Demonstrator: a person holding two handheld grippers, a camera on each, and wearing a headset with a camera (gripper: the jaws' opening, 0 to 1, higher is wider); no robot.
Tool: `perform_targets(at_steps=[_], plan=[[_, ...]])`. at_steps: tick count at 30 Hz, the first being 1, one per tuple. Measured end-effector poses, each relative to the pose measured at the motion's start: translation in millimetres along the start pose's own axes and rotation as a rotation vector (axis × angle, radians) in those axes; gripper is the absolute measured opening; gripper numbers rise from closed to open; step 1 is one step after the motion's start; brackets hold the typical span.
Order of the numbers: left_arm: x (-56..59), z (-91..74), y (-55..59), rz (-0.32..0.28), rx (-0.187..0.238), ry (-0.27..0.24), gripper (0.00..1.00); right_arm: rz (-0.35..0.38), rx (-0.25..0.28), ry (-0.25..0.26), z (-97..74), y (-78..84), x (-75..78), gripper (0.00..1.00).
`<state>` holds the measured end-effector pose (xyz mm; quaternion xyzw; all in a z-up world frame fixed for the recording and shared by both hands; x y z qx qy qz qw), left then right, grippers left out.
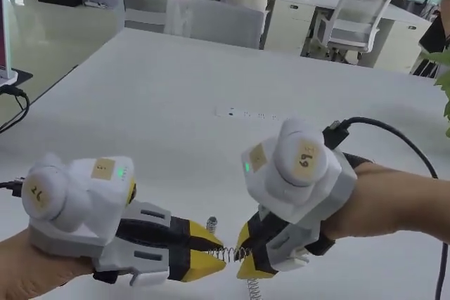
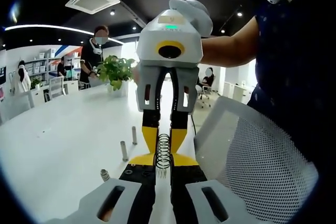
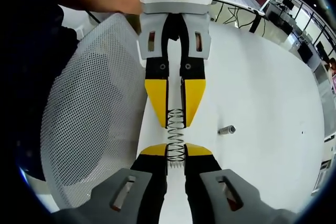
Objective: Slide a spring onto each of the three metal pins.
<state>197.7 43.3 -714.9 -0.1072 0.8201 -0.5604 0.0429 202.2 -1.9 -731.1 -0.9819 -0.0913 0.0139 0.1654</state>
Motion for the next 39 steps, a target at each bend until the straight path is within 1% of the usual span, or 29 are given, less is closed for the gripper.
perform_targets(at_steps=[7, 14, 17, 18, 20, 25, 33, 39], plan=[[-0.1, 1.4, 0.1, 0.001, 0.002, 0.000, 0.02, 0.028, -0.003, 0.002, -2.2, 0.0, 0.5, 0.08], [-2.9, -0.1, -3.6, -0.004, 0.020, -0.004, 0.02, 0.043, 0.013, 0.011, -10.9, -3.3, 3.7, 0.08], [-3.6, 0.2, -3.5, -0.002, 0.018, -0.005, 0.02, 0.052, 0.025, 0.016, -15.3, -6.4, 5.8, 0.08], [-4.0, 0.2, -2.7, 0.002, 0.012, -0.009, 0.02, 0.057, 0.044, 0.012, -18.1, -9.9, 5.8, 0.08], [-4.2, 0.2, -2.0, -0.002, 0.013, -0.008, 0.02, 0.062, 0.051, 0.008, -20.9, -12.8, 5.8, 0.08], [-4.9, -0.2, -2.3, 0.002, 0.017, -0.011, 0.02, 0.044, 0.041, 0.016, -22.5, -16.4, 6.1, 0.08], [-5.8, -0.1, -3.0, 0.010, 0.022, -0.014, 0.02, 0.034, 0.046, 0.017, -30.1, -25.1, 6.8, 0.08], [-5.4, 2.0, -3.3, 0.012, 0.029, -0.014, 0.02, 0.013, 0.025, 0.020, -31.4, -28.4, 5.5, 0.08]])
Point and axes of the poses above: the centre of the closed fingertips' face, and the gripper's own axes: z roughly forward along the fingers, x roughly to its right, y roughly out of its underside, the point moved 3 cm from there along -z, roughly backward along the fingers, and after that the axes turned 6 degrees about -x, right-handed, at the moved point
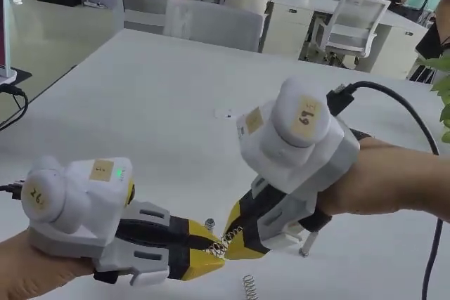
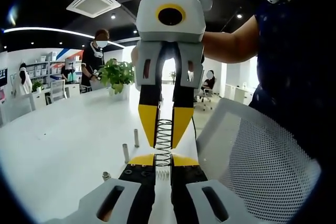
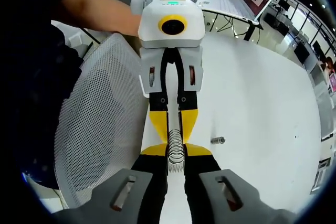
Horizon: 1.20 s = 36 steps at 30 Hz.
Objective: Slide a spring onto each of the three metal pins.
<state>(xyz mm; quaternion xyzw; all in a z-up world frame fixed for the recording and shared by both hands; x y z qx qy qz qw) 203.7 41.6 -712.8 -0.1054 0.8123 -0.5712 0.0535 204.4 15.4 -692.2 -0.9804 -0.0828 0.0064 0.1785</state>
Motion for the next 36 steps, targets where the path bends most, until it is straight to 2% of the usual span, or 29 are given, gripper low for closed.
perform_targets(at_steps=[14, 26, 36], plan=[[-2.0, 2.9, -3.2, 0.008, 0.029, -0.007, 0.03, -0.034, -0.065, -0.001, -5.2, -8.8, 2.3, 0.08], [-4.1, 4.4, -2.6, 0.018, 0.025, -0.007, 0.03, -0.039, -0.107, -0.009, -4.8, -9.4, 4.7, 0.08], [-6.7, 5.0, -1.7, 0.016, 0.024, -0.013, 0.03, -0.046, -0.120, -0.013, -4.0, -10.0, 6.3, 0.08]])
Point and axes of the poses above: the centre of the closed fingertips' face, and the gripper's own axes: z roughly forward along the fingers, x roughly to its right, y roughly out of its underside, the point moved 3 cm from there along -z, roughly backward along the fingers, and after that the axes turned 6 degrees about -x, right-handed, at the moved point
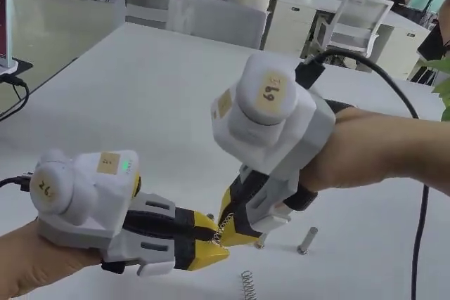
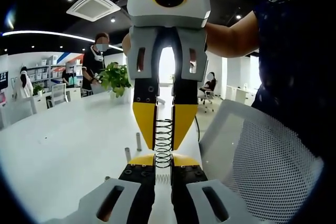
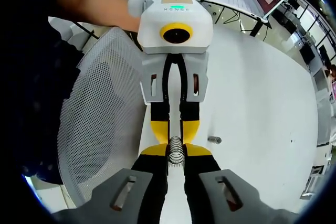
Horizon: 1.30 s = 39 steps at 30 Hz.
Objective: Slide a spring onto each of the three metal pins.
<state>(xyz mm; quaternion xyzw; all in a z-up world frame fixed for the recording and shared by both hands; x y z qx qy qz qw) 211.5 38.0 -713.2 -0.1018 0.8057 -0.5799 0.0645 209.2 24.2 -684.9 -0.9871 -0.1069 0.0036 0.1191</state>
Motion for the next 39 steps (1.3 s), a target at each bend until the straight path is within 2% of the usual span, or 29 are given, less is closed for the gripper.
perform_targets(at_steps=[39], plan=[[-1.0, 2.0, 0.1, 0.021, -0.001, -0.015, 0.03, -0.010, -0.015, 0.005, 1.7, -4.4, 3.5, 0.07]])
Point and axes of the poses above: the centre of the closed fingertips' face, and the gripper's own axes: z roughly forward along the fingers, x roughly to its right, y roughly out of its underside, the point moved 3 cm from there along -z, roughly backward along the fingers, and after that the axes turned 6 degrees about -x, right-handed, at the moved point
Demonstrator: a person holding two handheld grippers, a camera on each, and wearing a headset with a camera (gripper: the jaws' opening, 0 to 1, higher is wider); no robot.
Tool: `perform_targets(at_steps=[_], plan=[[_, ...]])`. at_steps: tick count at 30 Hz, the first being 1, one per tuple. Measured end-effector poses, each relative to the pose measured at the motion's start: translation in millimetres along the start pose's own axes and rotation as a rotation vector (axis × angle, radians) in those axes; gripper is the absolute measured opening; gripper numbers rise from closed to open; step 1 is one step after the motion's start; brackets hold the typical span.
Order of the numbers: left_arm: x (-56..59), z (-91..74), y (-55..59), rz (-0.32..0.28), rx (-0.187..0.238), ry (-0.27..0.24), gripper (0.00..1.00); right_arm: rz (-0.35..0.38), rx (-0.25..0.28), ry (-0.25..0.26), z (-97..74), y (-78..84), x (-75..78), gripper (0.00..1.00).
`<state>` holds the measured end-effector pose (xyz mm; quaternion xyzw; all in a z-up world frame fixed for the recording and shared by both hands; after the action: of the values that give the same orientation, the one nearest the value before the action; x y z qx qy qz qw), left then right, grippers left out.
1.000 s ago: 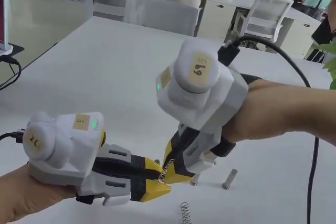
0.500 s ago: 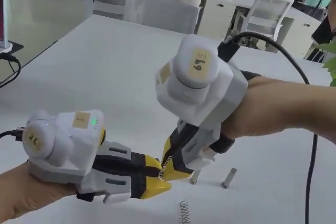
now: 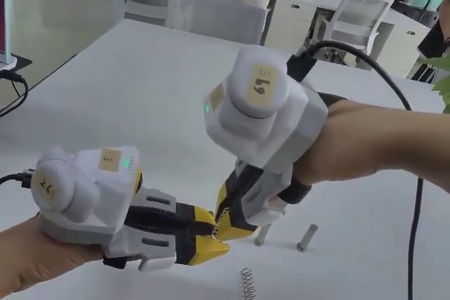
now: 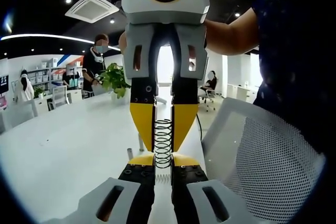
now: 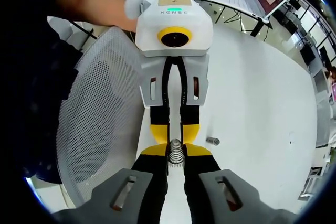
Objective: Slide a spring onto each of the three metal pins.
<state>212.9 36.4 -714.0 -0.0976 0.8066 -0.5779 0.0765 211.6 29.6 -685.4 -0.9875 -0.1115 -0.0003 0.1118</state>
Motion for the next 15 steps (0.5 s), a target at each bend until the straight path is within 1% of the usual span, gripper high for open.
perform_targets(at_steps=[4, 15], plan=[[-0.3, 1.0, 1.1, -0.002, -0.008, 0.002, 0.04, -0.002, -0.003, -0.002, 0.9, 0.3, 0.4, 0.08], [-1.2, 1.2, 3.6, -0.011, -0.018, 0.004, 0.09, 0.000, 0.001, 0.005, 0.3, 0.2, 3.8, 0.08]])
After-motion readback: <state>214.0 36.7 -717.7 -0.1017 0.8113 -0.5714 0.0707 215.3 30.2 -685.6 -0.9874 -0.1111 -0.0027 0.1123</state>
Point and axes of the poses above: the centre of the closed fingertips' face, and the gripper's own axes: z roughly forward along the fingers, x roughly to its right, y roughly out of its underside, the point moved 3 cm from there along -z, roughly backward along the fingers, and after that the axes turned 6 degrees about -x, right-handed, at the moved point
